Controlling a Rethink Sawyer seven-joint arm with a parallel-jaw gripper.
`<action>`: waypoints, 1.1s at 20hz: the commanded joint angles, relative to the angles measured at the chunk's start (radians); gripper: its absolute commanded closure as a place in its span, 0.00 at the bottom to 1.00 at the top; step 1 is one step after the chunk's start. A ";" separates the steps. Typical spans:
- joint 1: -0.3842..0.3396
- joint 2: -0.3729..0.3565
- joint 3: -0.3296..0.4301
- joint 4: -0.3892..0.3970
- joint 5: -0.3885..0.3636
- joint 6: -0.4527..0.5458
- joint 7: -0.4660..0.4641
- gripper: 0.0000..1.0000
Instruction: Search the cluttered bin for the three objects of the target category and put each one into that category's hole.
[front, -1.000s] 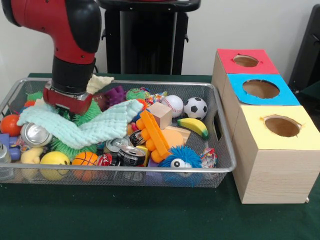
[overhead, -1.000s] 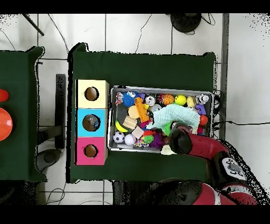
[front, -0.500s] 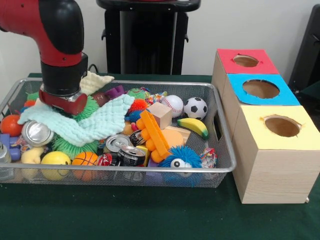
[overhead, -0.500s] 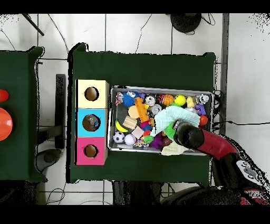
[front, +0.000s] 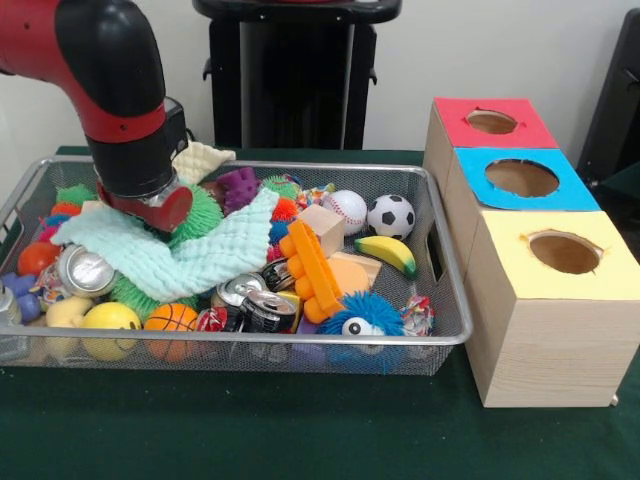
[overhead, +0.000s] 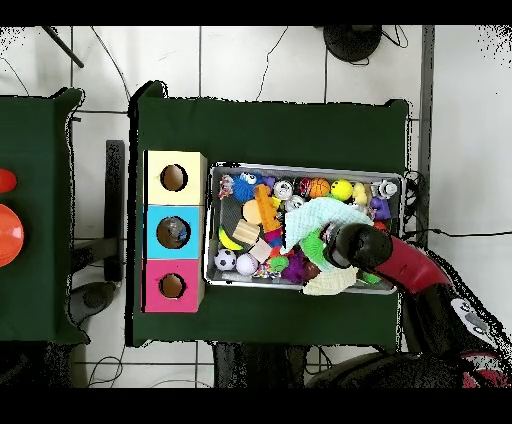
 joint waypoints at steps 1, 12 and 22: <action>0.029 0.219 0.211 0.109 0.100 0.110 0.059 1.00; 0.026 0.207 0.231 0.182 0.150 0.089 0.055 1.00; 0.050 0.198 0.252 0.285 0.215 -0.016 0.139 1.00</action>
